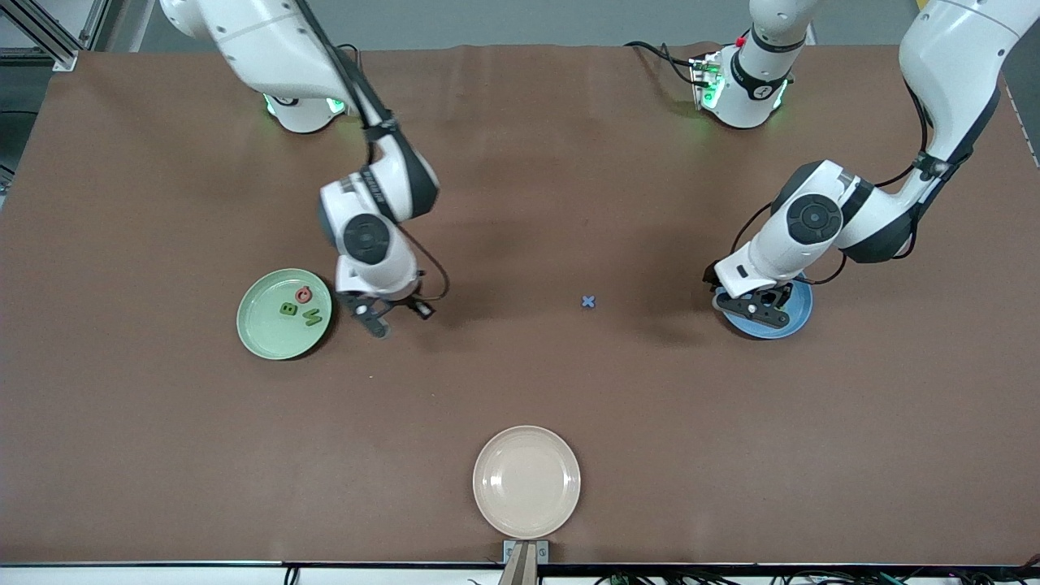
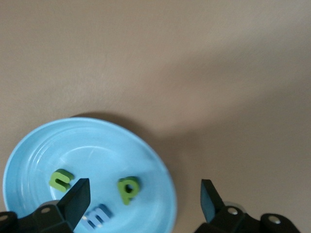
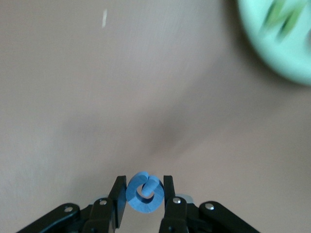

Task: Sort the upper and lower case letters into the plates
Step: 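Drop the G in the green plate while the left gripper reaches the blue x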

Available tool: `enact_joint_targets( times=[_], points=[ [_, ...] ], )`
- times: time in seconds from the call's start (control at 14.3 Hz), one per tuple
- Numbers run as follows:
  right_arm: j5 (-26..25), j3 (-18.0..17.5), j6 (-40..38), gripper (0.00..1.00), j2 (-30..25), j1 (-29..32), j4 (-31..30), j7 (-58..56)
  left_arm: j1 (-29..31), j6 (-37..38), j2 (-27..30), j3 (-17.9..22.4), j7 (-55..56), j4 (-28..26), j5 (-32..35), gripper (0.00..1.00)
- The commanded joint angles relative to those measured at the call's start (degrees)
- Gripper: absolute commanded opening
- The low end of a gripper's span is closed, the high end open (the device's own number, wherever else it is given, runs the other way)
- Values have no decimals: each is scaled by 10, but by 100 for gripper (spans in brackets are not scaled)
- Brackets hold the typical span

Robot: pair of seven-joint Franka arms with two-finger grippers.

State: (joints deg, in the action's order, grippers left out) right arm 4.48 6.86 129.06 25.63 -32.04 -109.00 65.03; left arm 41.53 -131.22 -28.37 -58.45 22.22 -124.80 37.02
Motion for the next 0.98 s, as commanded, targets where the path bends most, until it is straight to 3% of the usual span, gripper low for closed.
enact_joint_targets(
  times=[0.0, 0.21, 0.63, 0.91],
  points=[
    [-2, -11, -43, 0, -77, 84, -38, -127, -61, 40, 2, -17, 96, 45, -20, 100],
    [-14, -11, -36, 0, -111, 161, -83, -263, -137, 40, -42, -9, 212, 86, -21, 100],
    [-34, -11, 113, 0, -120, 241, -197, -376, -346, 38, -98, 132, 331, 175, -19, 100],
    [-34, -11, 207, 0, -114, 282, -247, -427, -417, 33, -134, 169, 374, 222, -20, 100]
  ],
)
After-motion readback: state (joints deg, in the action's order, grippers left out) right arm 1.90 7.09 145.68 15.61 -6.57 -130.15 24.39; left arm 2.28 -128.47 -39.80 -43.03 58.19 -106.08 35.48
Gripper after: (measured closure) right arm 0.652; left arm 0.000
